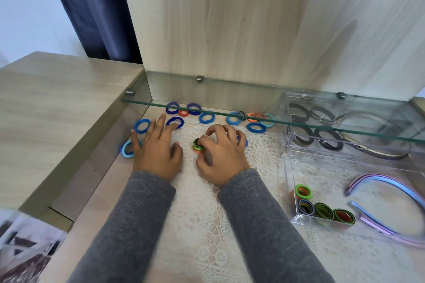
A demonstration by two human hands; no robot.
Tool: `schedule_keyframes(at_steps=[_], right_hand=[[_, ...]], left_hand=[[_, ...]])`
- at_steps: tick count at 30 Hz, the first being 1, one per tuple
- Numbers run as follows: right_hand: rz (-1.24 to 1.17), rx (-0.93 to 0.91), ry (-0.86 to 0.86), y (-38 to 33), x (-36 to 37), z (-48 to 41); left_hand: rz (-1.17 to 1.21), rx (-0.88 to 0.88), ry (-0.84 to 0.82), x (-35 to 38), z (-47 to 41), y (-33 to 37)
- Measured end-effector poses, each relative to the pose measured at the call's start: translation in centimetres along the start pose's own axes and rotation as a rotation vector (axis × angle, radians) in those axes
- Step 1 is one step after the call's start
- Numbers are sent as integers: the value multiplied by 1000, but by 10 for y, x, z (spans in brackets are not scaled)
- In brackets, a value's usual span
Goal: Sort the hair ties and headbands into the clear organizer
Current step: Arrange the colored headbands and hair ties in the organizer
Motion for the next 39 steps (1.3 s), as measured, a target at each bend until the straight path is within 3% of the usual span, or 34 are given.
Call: schedule_keyframes(at_steps=[9,16,22,25,32,39], right_hand=[[27,3,25,0,-10,15],[104,20,-17,0,-22,30],[147,14,-90,-2,-35,42],[148,18,-148,-3,-42,45],[143,43,-249,-4,-56,50],[163,45,-264,-4,-65,55]], left_hand=[[-62,92,166,-6,6,6],[30,348,391,-19,20,19],[-24,609,560,-31,41,38],[-35,601,500,-28,47,43],[60,457,118,-3,57,47],[288,396,20,-1,76,62]])
Point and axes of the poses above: each hand's wrist, its own z-axis away from the middle knuckle, its own x-axis out of the palm, y = z × x, the point moved 4 cm from there along -z, towards the middle knuckle, and after that the axes turned 4 degrees about -z, right-handed, at the moved point
